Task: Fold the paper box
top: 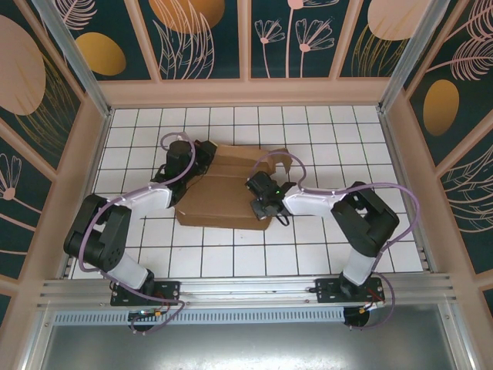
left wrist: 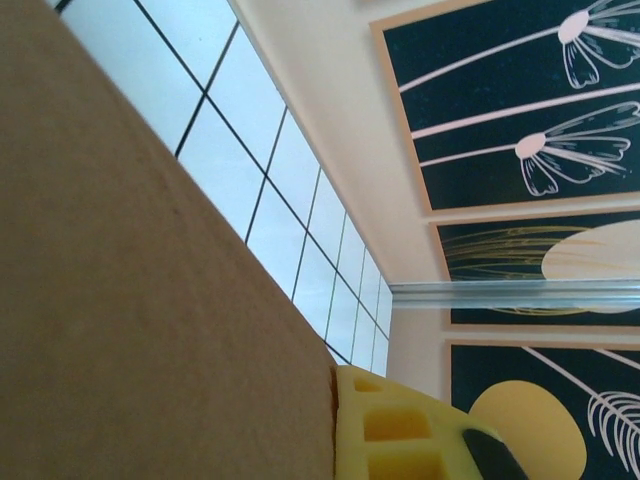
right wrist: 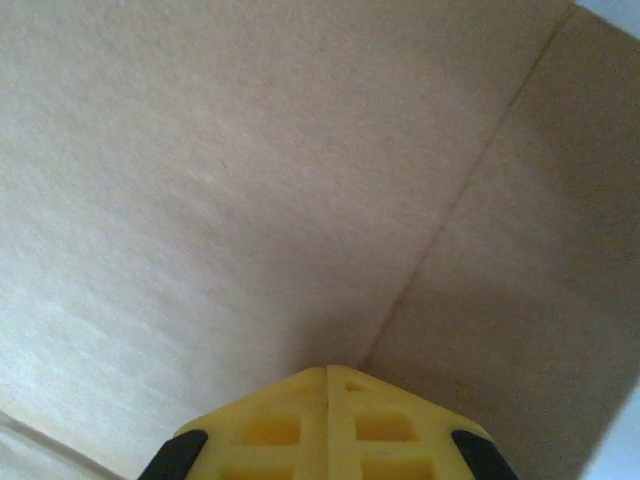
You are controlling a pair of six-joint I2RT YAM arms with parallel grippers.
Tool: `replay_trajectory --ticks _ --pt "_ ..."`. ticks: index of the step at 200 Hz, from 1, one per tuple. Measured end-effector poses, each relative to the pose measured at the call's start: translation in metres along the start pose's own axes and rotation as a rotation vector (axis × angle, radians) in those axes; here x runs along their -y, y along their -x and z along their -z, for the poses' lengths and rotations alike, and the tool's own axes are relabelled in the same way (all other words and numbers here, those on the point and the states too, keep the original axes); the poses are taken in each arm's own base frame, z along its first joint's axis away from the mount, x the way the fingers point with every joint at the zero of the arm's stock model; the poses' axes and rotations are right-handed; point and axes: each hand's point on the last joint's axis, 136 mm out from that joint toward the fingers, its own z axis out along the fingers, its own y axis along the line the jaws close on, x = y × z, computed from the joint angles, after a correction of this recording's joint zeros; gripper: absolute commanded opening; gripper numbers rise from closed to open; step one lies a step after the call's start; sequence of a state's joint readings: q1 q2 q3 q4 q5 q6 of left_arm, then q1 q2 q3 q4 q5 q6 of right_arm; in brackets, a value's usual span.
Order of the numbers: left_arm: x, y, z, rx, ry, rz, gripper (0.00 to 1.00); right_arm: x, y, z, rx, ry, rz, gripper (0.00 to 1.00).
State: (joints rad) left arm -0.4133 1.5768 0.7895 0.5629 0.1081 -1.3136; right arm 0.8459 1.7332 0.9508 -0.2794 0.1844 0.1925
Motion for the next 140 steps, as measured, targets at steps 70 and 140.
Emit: replay_trajectory --ticks 70,140 --pt "-0.007 -0.008 0.014 -0.001 -0.016 -0.005 0.00 -0.004 0.032 0.066 0.172 0.099 -0.037 0.29" --pt "-0.008 -0.010 0.017 0.007 -0.021 -0.007 0.00 0.028 0.083 0.124 0.418 0.060 -0.205 0.04"
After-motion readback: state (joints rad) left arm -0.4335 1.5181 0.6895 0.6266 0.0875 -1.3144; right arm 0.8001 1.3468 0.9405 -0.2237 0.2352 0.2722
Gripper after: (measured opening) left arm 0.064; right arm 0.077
